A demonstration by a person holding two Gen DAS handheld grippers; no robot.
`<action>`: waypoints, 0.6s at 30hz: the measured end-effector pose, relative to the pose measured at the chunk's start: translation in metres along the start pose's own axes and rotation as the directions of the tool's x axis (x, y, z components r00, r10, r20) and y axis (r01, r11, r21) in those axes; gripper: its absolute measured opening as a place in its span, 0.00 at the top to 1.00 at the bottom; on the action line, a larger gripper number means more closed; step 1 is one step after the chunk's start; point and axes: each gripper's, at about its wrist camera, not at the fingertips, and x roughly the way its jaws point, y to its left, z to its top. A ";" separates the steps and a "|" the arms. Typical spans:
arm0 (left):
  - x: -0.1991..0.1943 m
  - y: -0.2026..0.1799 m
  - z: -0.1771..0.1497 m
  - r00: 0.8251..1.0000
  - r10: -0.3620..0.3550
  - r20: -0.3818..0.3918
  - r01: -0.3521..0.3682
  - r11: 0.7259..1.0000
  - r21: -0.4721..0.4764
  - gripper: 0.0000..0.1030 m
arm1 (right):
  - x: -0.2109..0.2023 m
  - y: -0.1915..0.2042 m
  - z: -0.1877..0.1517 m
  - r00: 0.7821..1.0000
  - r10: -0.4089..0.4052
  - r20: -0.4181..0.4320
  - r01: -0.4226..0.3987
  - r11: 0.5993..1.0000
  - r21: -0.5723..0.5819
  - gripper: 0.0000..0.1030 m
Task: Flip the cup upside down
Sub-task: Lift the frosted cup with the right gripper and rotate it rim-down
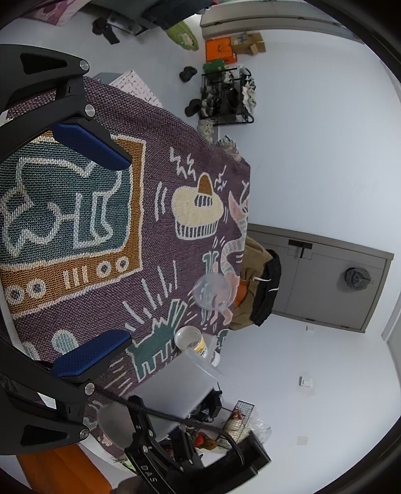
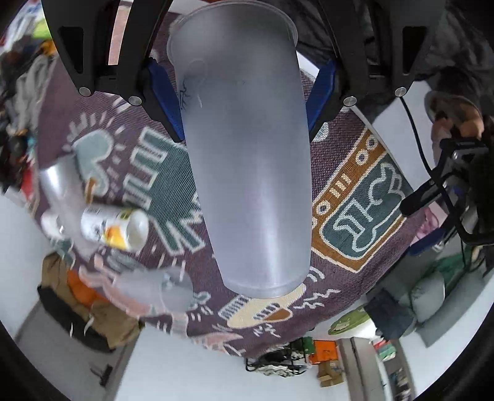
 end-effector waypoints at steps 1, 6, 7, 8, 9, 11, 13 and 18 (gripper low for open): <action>0.001 0.001 0.000 1.000 0.001 -0.004 -0.001 1.000 -0.001 0.00 | 0.007 -0.004 -0.001 1.000 0.024 -0.011 -0.024 0.999 0.028 0.27; 0.005 0.005 0.000 1.000 0.004 -0.017 -0.004 1.000 -0.011 0.00 | 0.039 -0.013 0.000 0.994 0.090 -0.060 -0.083 0.990 0.113 0.27; 0.006 0.006 0.000 1.000 0.004 -0.020 -0.004 1.000 -0.012 0.00 | 0.044 -0.015 -0.001 0.993 0.099 -0.069 -0.090 0.988 0.128 0.27; 0.006 0.006 0.000 1.000 0.004 -0.022 -0.004 1.000 -0.012 0.00 | 0.050 -0.016 -0.001 0.991 0.111 -0.079 -0.098 0.985 0.144 0.27; 0.006 0.007 0.000 1.000 0.003 -0.025 -0.003 1.000 -0.014 0.00 | 0.057 -0.017 -0.002 0.989 0.119 -0.090 -0.103 0.981 0.161 0.27; 0.008 0.009 -0.001 0.999 -0.006 -0.032 0.005 1.000 -0.021 0.00 | 0.065 -0.018 -0.003 0.988 0.110 -0.106 -0.089 0.979 0.182 0.27; 0.010 0.010 -0.003 0.999 -0.008 -0.039 0.007 1.000 -0.029 0.00 | 0.072 -0.022 -0.003 0.987 0.108 -0.115 -0.081 0.973 0.215 0.27; 0.015 0.013 -0.006 0.998 -0.010 -0.056 0.007 0.999 -0.044 0.00 | 0.073 -0.028 -0.005 0.986 0.136 -0.102 -0.103 0.956 0.273 0.26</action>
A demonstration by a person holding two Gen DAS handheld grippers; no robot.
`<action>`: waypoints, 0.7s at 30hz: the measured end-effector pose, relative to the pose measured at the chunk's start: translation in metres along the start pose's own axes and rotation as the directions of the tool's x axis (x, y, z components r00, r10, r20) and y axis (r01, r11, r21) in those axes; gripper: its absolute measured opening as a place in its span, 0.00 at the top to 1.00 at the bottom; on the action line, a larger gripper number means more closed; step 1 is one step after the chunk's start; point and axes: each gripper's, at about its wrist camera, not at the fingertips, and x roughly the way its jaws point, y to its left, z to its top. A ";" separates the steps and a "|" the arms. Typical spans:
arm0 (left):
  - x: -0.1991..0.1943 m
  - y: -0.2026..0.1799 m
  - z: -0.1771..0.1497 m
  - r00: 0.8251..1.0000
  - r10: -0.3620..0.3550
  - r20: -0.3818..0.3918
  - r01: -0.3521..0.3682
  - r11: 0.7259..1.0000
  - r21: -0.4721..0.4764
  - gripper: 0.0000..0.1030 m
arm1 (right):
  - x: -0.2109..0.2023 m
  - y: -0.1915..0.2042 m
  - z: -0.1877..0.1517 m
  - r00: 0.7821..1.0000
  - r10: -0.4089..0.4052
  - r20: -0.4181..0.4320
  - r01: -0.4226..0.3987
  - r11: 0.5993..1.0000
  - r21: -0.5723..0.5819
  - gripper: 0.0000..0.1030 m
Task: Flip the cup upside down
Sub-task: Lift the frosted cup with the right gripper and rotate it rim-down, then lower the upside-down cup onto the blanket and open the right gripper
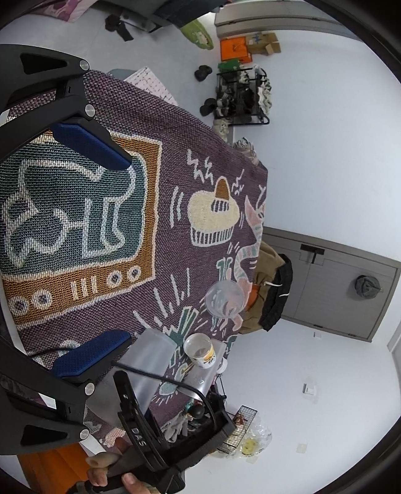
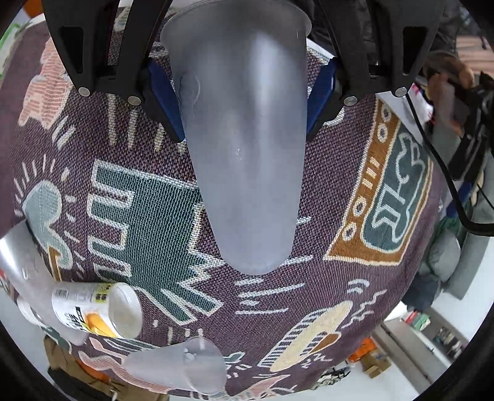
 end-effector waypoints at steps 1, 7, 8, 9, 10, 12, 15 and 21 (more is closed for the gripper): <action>0.001 0.001 0.000 1.000 -0.003 -0.003 0.003 1.000 -0.005 0.00 | -0.003 -0.002 -0.001 1.000 0.007 0.009 -0.008 1.000 0.010 0.26; 0.008 -0.002 0.001 1.000 -0.012 -0.023 0.012 1.000 0.000 0.00 | -0.028 -0.003 -0.021 0.991 0.053 0.122 -0.061 0.996 0.061 0.10; 0.009 -0.004 0.002 1.000 -0.016 -0.026 0.016 1.000 0.004 0.00 | -0.031 -0.002 -0.024 0.990 0.055 0.132 -0.064 0.996 0.064 0.10; 0.009 -0.005 0.003 0.999 -0.020 -0.027 0.020 1.000 0.006 0.00 | -0.035 -0.003 -0.029 0.987 0.055 0.148 -0.066 0.995 0.069 0.10; 0.010 -0.006 0.004 0.999 -0.027 -0.029 0.027 1.000 0.007 0.00 | -0.042 -0.003 -0.036 0.983 0.053 0.174 -0.067 0.995 0.073 0.10; 0.010 -0.007 0.007 0.999 -0.039 -0.032 0.039 0.999 0.006 0.00 | -0.051 -0.005 -0.046 0.976 0.040 0.215 -0.057 0.996 0.075 0.10; 0.013 -0.010 0.013 0.997 -0.056 -0.046 0.056 0.998 -0.005 0.00 | -0.068 -0.011 -0.060 0.959 0.027 0.283 -0.054 0.995 0.090 0.10; 0.020 -0.031 0.030 0.992 -0.101 -0.076 0.103 0.994 0.023 0.00 | -0.095 -0.025 -0.089 0.904 -0.038 0.427 -0.013 0.993 0.117 0.10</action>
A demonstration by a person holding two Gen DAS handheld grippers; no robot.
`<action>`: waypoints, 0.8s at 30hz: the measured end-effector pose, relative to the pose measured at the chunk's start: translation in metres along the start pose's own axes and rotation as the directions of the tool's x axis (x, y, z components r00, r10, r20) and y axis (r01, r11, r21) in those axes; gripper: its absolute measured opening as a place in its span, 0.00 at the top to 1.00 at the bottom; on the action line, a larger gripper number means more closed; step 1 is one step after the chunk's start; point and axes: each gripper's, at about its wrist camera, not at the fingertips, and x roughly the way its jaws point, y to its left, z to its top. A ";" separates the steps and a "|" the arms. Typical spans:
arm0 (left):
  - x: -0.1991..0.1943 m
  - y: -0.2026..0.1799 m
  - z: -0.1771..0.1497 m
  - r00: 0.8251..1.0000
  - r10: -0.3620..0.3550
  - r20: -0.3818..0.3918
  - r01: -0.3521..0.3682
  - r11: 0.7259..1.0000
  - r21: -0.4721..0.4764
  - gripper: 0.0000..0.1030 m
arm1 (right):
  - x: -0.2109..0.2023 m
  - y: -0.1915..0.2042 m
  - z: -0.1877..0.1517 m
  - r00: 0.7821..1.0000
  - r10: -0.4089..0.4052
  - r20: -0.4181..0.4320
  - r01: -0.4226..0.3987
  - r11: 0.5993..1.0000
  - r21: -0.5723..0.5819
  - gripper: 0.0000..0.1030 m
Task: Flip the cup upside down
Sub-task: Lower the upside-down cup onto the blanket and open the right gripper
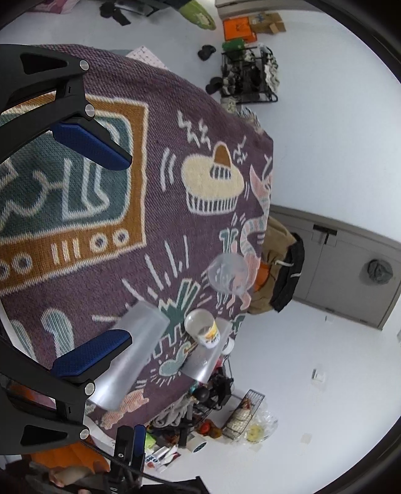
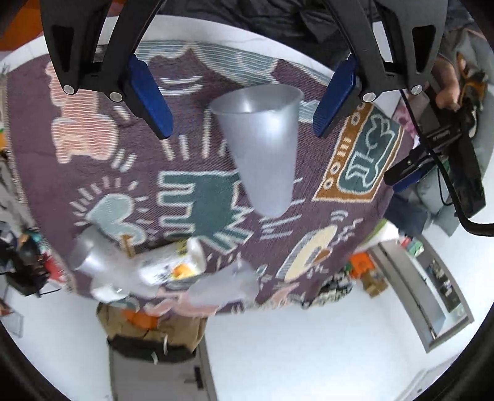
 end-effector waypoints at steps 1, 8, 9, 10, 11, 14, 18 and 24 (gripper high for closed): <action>0.001 -0.004 0.003 1.000 -0.007 -0.005 0.007 1.000 0.007 0.00 | -0.004 -0.003 -0.002 1.000 -0.005 0.020 0.005 1.000 0.005 0.10; 0.019 -0.036 0.018 0.990 -0.121 -0.078 0.122 0.993 -0.001 0.01 | -0.028 -0.022 -0.026 0.988 -0.053 0.145 0.046 0.998 0.052 0.10; 0.021 -0.039 0.020 0.987 -0.135 -0.089 0.135 0.991 -0.007 0.01 | -0.030 -0.024 -0.029 0.985 -0.062 0.162 0.053 0.997 0.054 0.10; 0.024 -0.042 0.021 0.985 -0.147 -0.096 0.146 0.989 -0.012 0.01 | -0.032 -0.027 -0.032 0.982 -0.069 0.176 0.061 0.997 0.054 0.10; 0.026 -0.044 0.023 0.981 -0.163 -0.106 0.161 0.987 -0.022 0.01 | -0.033 -0.028 -0.034 0.979 -0.076 0.187 0.067 0.996 0.054 0.10; 0.034 -0.050 0.029 0.972 -0.194 -0.133 0.188 0.981 -0.056 0.01 | -0.036 -0.034 -0.041 0.972 -0.086 0.219 0.075 0.996 0.056 0.10; 0.051 -0.051 0.033 0.955 -0.224 -0.193 0.201 0.971 -0.132 0.07 | -0.037 -0.039 -0.049 0.963 -0.088 0.253 0.076 0.996 0.055 0.10; 0.069 -0.058 0.034 0.932 -0.258 -0.254 0.210 0.957 -0.200 0.07 | -0.037 -0.043 -0.061 0.953 -0.094 0.286 0.086 0.995 0.040 0.10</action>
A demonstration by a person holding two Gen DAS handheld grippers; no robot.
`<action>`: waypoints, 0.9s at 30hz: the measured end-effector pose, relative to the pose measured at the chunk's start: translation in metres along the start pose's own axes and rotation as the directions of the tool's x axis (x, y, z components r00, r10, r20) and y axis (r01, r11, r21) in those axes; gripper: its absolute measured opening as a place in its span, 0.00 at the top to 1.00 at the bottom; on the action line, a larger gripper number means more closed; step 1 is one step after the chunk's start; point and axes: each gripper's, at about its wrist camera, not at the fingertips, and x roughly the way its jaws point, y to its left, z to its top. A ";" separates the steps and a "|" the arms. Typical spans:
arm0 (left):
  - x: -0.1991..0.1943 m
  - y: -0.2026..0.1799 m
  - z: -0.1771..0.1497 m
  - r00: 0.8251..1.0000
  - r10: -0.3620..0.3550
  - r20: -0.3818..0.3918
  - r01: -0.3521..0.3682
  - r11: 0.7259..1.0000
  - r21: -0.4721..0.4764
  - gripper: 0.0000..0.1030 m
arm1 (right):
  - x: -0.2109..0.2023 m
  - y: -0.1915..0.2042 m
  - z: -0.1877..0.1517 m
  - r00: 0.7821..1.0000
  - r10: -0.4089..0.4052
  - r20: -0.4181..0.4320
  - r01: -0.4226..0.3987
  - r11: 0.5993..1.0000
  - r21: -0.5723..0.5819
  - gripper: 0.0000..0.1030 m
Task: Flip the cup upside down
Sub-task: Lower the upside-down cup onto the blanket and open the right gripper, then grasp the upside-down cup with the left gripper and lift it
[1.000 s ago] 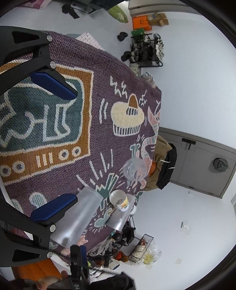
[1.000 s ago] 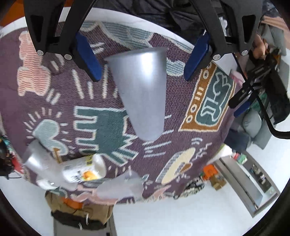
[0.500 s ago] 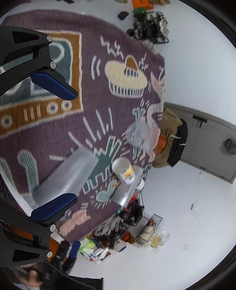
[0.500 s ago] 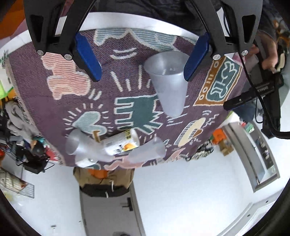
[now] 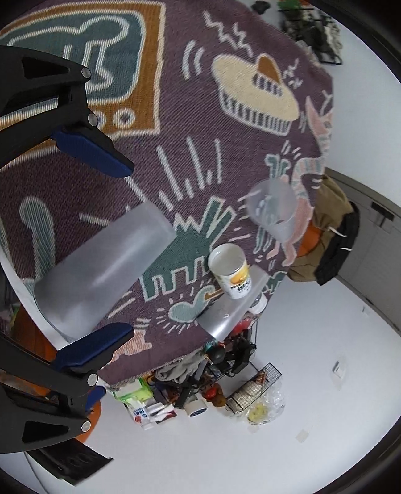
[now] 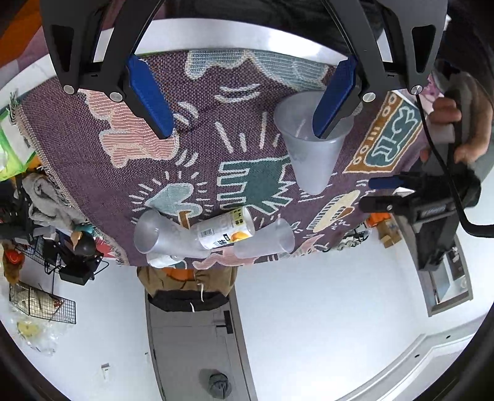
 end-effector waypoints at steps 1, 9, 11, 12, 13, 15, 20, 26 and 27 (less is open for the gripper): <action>0.003 -0.001 0.001 1.000 -0.004 -0.009 0.004 1.000 -0.008 0.08 | -0.001 -0.001 -0.002 1.000 -0.006 0.009 0.006 1.000 0.000 0.10; 0.032 -0.003 0.006 0.996 -0.004 -0.086 -0.003 0.997 -0.072 0.08 | -0.006 -0.008 -0.010 0.997 -0.046 0.065 0.047 0.999 -0.005 0.10; 0.042 -0.002 0.008 0.994 0.014 -0.106 -0.023 0.996 -0.082 0.09 | -0.005 -0.009 -0.012 0.996 -0.058 0.067 0.058 0.998 -0.001 0.10; 0.047 -0.002 0.010 0.993 0.017 -0.117 -0.028 0.996 -0.088 0.09 | -0.005 -0.010 -0.013 0.995 -0.066 0.071 0.066 0.998 0.002 0.10; 0.052 -0.001 0.011 0.992 0.021 -0.128 -0.033 0.995 -0.094 0.10 | -0.005 -0.011 -0.014 0.995 -0.072 0.073 0.072 0.997 0.003 0.10; 0.061 0.000 0.015 0.989 0.035 -0.146 -0.050 0.994 -0.096 0.17 | -0.006 -0.011 -0.014 0.993 -0.087 0.086 0.087 0.996 0.004 0.10; 0.079 0.005 0.022 0.982 0.059 -0.177 -0.079 0.991 -0.108 0.18 | -0.008 -0.010 -0.015 0.988 -0.101 0.113 0.102 0.995 -0.004 0.10; 0.102 0.008 0.027 0.971 0.089 -0.220 -0.116 0.987 -0.112 0.18 | -0.004 -0.012 -0.018 0.986 -0.117 0.117 0.119 0.993 -0.007 0.10; 0.105 0.009 0.028 0.969 0.093 -0.227 -0.122 0.986 -0.114 0.18 | -0.004 -0.012 -0.019 0.986 -0.118 0.116 0.120 0.993 -0.006 0.10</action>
